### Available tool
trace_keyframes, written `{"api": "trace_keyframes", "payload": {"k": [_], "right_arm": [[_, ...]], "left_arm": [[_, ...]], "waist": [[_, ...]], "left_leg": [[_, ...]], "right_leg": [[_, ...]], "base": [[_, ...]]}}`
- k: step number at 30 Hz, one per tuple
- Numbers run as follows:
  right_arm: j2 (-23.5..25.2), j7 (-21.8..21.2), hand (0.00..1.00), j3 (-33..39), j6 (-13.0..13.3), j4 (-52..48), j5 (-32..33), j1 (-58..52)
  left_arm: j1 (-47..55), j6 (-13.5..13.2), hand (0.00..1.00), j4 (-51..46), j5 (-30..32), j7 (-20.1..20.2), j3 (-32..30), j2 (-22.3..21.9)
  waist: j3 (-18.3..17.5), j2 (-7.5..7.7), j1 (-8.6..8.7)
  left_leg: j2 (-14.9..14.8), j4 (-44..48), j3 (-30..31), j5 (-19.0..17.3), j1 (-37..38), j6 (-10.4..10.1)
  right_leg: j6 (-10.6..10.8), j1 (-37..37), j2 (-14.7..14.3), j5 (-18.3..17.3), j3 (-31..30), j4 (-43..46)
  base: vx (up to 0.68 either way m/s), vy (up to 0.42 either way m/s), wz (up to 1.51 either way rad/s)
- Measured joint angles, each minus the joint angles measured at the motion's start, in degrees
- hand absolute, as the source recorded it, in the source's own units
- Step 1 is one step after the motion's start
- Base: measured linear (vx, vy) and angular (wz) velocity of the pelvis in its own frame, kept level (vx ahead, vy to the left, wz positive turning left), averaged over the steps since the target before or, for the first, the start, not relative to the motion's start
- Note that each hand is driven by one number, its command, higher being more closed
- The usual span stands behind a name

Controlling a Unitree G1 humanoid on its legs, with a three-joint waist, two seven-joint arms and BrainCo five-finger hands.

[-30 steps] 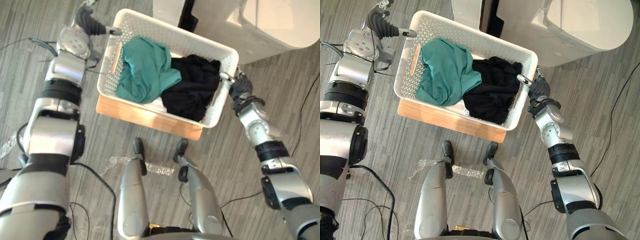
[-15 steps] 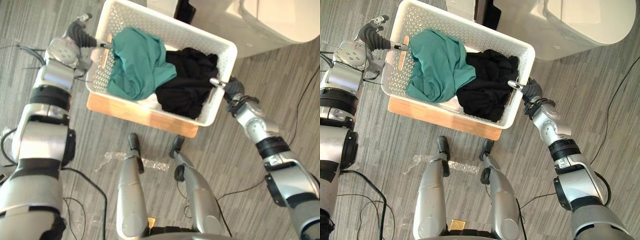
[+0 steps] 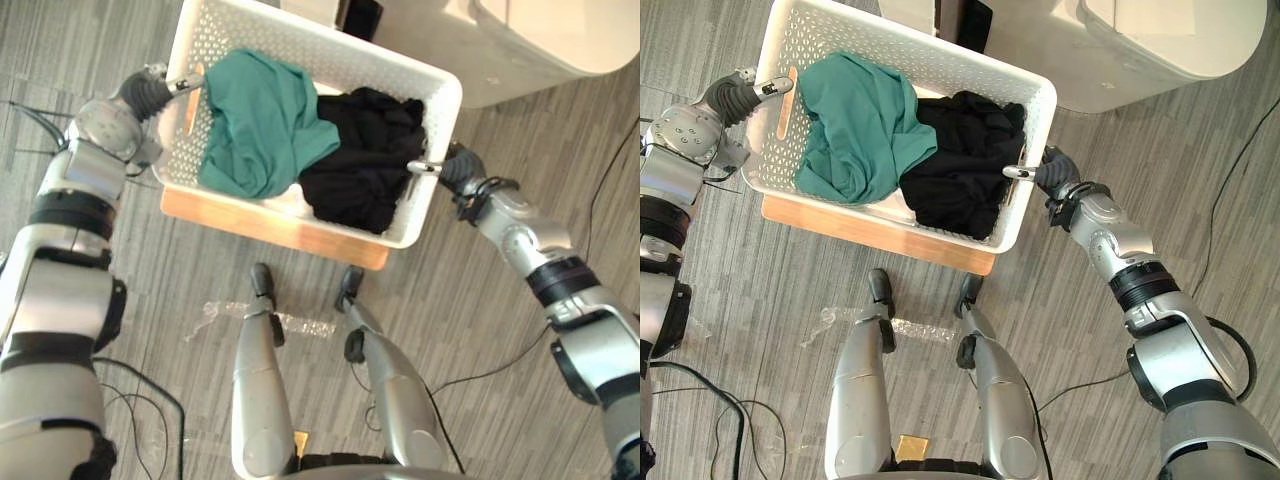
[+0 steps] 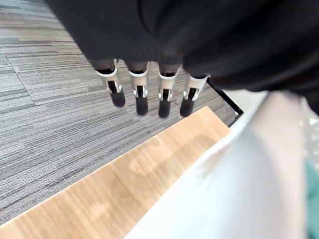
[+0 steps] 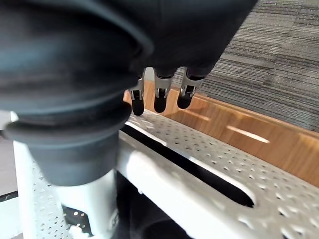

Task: Pick up the laundry basket with both hands and put the clothes into the washing machine.

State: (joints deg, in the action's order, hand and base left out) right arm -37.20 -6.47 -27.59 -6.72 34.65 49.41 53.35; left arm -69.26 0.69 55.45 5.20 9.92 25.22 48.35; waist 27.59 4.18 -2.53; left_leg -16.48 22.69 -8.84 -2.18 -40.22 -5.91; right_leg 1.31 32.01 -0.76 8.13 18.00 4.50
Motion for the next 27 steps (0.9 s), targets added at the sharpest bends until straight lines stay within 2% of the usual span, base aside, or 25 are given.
{"api": "trace_keyframes", "payload": {"k": [5, 8, 11, 13, 16, 22, 25, 27], "right_arm": [[-1.8, 0.0, 1.00, -2.9, -0.6, 0.9, -4.2, 2.2], [-2.3, 0.0, 1.00, -4.1, -0.5, 0.8, -6.9, 2.8], [-2.2, 0.0, 1.00, -4.4, -0.4, 0.2, -9.8, 3.0], [-1.9, 0.1, 1.00, -3.8, 0.0, -0.3, -12.5, 2.7], [-1.3, 1.1, 1.00, 1.0, 0.1, -2.8, -16.3, -0.7], [-0.5, 2.8, 1.00, 6.3, 1.0, -5.3, -17.5, -4.8], [1.0, 4.1, 1.00, 10.2, 1.3, -7.0, -17.8, -7.0], [2.0, 5.2, 1.00, 13.0, 1.0, -7.8, -18.1, -8.4]], "left_arm": [[1.2, 0.0, 1.00, -3.4, -0.6, -0.1, 5.7, 2.5], [1.7, 0.0, 1.00, -4.6, -0.5, -0.3, 6.7, 3.3], [2.2, 0.3, 1.00, -5.5, 0.3, -1.8, 6.8, 3.5], [2.9, 1.2, 1.00, -7.6, 3.3, -4.2, 6.6, 3.4], [4.7, 3.7, 1.00, -13.3, 8.7, -6.2, 6.5, 3.5], [4.9, 4.3, 1.00, -17.1, 14.7, -7.3, 6.5, 3.0], [8.0, 5.3, 1.00, -22.2, 14.8, -9.3, 3.1, 2.6], [12.8, 5.5, 1.00, -27.2, 15.8, -10.2, -2.0, 1.2]], "waist": [[0.0, -0.01, -0.13], [-0.2, 0.01, 0.04], [-0.2, -0.02, 0.10], [-0.2, 0.00, 0.14], [-0.2, 0.02, -0.26], [-0.2, 0.02, -1.25], [-0.2, 0.01, -1.33], [-0.2, 0.01, -1.44]], "left_leg": [[-0.1, 0.1, -0.6, 0.0, 0.0, 0.0], [-0.1, -0.9, -0.9, 0.2, -0.1, 0.2], [-0.3, -1.2, -1.1, 0.5, 0.0, -0.2], [-0.3, -1.4, -1.4, 0.8, 0.0, -0.2], [-0.3, -0.8, -1.2, 0.8, -0.6, -0.2], [-0.2, 0.3, -0.8, 0.8, -1.3, -0.2], [-0.1, 0.4, -0.8, 0.8, -1.7, -0.1], [-0.1, 0.7, -1.0, 0.8, -1.6, -0.1]], "right_leg": [[-0.2, 0.2, 0.0, 0.3, -0.8, 0.0], [-0.2, 0.2, -0.1, 0.2, -1.0, -1.0], [-0.5, 0.2, -0.4, 0.5, -1.0, -1.4], [-0.9, 0.2, -0.4, 0.8, -1.1, -1.8], [-1.0, 0.3, -0.4, 0.8, -1.0, -1.8], [-0.5, 0.4, -0.4, 1.2, -1.0, -2.1], [-0.8, 0.5, -0.4, 1.8, -1.1, -2.8], [-0.8, 0.5, -0.4, 1.8, -1.3, -2.7]], "base": [[0.01, 0.006, -0.05], [0.01, -0.011, 0.00], [0.02, -0.025, -0.02], [0.00, 0.000, 0.00], [0.04, 0.008, 0.03], [0.02, 0.012, 0.03], [0.00, 0.000, 0.00], [0.02, 0.003, -0.04]]}}
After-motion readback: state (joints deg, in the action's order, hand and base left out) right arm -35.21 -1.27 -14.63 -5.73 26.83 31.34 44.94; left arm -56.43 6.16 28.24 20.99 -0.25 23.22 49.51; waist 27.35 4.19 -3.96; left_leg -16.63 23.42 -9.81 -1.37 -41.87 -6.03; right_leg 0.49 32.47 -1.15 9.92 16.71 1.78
